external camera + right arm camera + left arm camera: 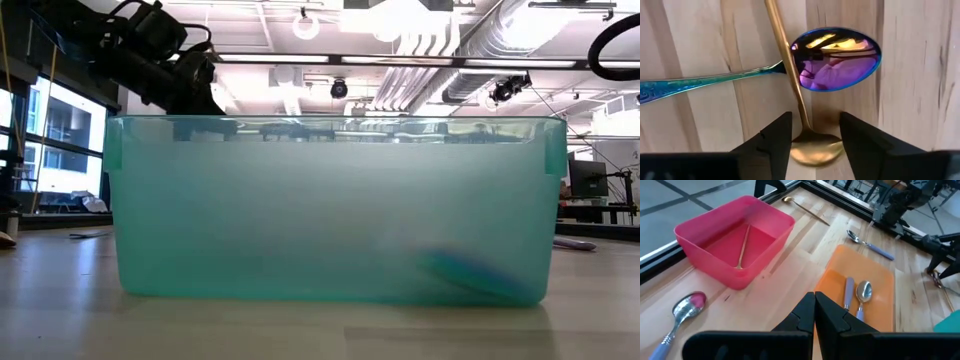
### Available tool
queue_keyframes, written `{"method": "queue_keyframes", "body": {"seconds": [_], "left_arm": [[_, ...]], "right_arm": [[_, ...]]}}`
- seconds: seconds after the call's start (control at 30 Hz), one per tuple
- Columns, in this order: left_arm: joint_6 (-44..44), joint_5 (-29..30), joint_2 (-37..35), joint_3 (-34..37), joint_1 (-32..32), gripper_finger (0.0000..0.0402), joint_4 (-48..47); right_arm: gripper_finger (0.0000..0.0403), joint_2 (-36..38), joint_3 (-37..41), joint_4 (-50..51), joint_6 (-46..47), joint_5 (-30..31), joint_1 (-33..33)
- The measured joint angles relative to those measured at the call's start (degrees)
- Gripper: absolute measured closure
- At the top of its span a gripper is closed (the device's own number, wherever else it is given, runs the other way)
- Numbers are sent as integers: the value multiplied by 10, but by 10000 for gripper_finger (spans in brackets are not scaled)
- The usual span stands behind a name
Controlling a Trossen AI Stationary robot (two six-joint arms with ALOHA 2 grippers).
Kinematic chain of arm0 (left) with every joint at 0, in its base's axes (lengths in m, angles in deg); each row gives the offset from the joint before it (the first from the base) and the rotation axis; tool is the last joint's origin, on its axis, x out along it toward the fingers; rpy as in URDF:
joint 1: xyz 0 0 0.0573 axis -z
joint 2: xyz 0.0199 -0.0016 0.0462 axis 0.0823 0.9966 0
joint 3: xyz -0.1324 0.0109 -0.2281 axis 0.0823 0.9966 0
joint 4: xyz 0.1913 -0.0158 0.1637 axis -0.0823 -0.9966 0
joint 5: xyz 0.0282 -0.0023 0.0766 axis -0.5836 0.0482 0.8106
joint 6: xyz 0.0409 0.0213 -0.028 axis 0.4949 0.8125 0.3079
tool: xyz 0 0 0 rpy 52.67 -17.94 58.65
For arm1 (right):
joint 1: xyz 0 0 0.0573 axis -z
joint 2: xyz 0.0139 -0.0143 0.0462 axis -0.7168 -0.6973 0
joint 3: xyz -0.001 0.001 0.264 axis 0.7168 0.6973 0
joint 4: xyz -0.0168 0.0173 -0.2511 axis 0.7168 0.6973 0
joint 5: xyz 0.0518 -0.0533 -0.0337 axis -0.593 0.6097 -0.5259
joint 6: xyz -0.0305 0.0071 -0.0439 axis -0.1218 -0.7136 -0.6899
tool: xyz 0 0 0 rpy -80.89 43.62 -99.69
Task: Sort silverware by color (type)
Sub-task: Put the gold spoon into the red bin
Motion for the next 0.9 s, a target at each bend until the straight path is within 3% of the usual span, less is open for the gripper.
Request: {"method": "queue_keyframes", "body": {"seconds": [0.47,0.73,0.9], "left_arm": [[-47,32,0,0,0,401,0],[-47,35,0,0,0,401,0],[-47,35,0,0,0,401,0]], "right_arm": [[393,-1,0,1,-30,-16,0],[401,5,-22,-8,-18,-78,-3],[402,12,-63,5,-14,-79,-1]]}}
